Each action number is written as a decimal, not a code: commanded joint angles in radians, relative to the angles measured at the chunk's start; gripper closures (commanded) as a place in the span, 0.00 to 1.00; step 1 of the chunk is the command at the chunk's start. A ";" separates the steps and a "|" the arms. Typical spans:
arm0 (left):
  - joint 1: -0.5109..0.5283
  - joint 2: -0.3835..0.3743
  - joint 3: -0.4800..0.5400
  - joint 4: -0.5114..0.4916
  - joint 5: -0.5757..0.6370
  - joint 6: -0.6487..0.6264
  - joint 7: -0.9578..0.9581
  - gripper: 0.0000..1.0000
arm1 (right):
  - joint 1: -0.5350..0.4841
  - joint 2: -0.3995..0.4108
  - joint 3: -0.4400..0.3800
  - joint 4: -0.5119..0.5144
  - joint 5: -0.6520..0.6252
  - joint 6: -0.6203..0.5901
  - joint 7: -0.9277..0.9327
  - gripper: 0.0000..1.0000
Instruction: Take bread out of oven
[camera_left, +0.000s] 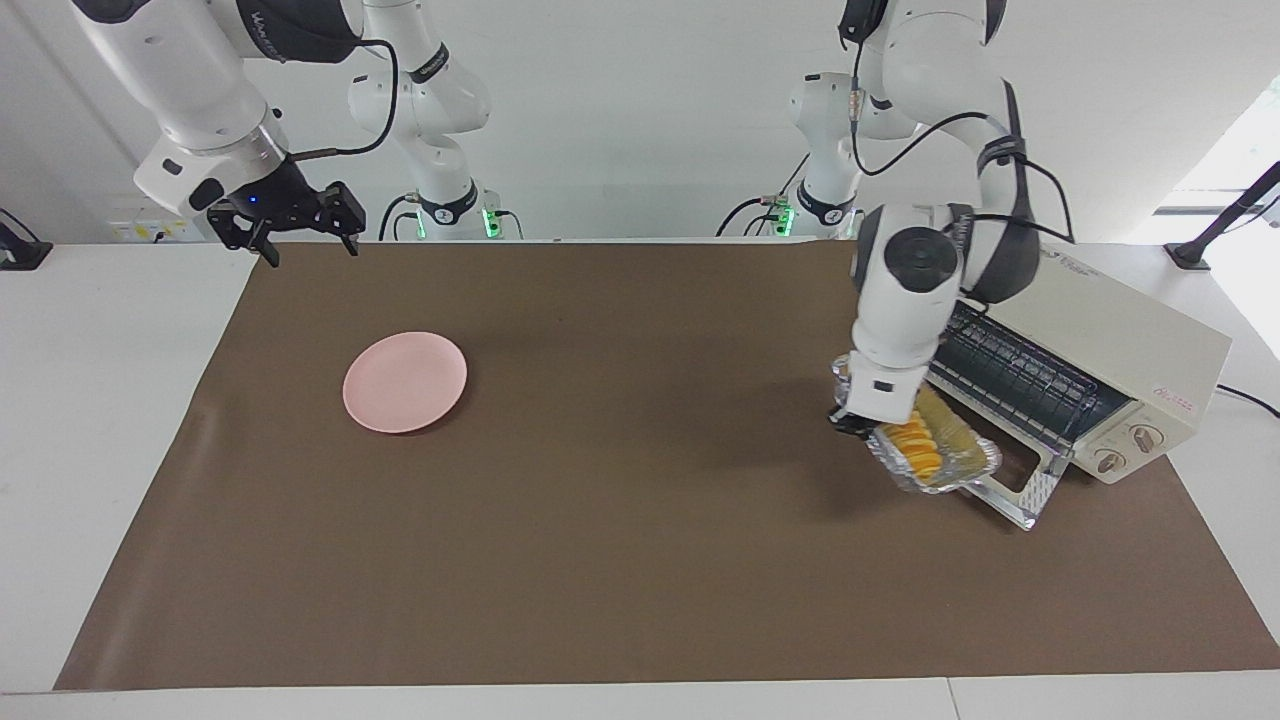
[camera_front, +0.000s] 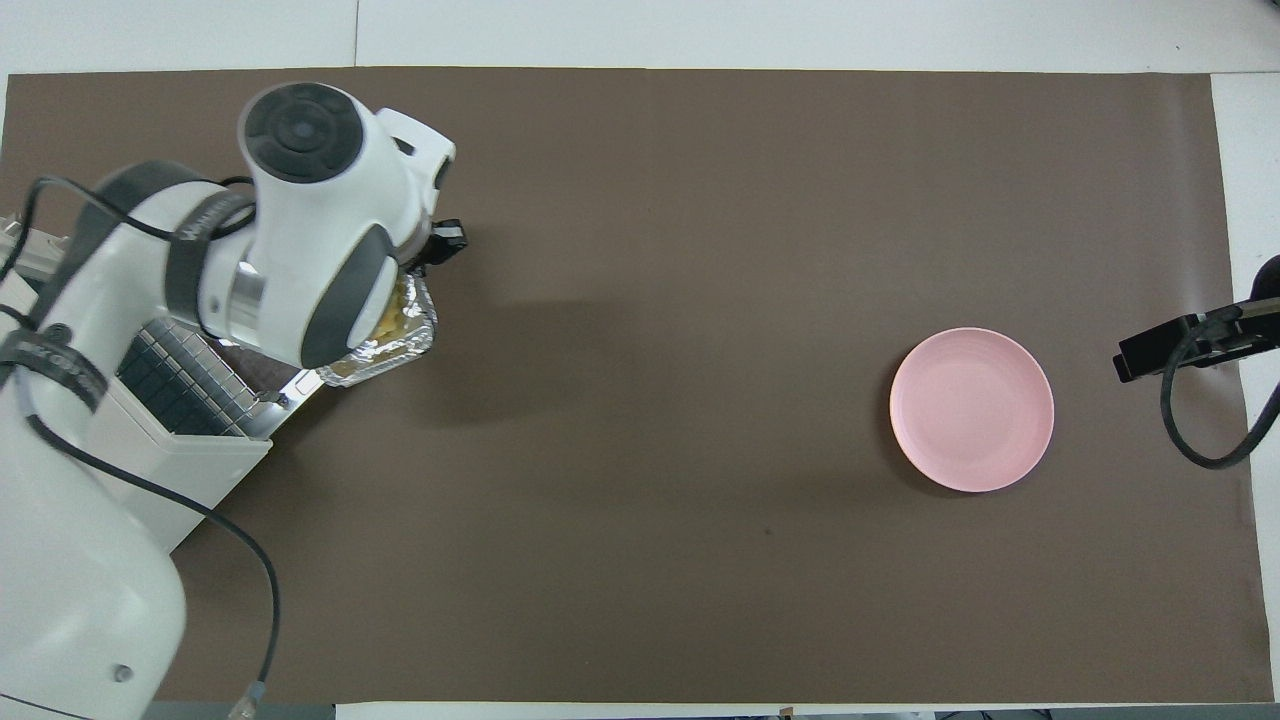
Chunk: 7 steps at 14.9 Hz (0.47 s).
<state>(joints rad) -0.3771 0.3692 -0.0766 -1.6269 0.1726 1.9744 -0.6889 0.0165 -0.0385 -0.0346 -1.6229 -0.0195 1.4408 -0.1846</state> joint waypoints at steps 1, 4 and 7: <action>-0.135 0.055 0.018 0.018 -0.018 0.033 0.025 1.00 | -0.013 -0.021 0.010 -0.023 -0.008 0.006 -0.016 0.00; -0.245 0.076 0.018 0.012 -0.065 0.102 0.023 1.00 | -0.013 -0.021 0.010 -0.023 -0.008 0.006 -0.016 0.00; -0.305 0.091 0.021 -0.019 -0.077 0.125 0.013 1.00 | -0.013 -0.021 0.010 -0.023 -0.008 0.006 -0.016 0.00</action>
<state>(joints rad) -0.6478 0.4531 -0.0766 -1.6285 0.1159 2.0734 -0.6914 0.0165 -0.0385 -0.0346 -1.6229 -0.0195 1.4408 -0.1846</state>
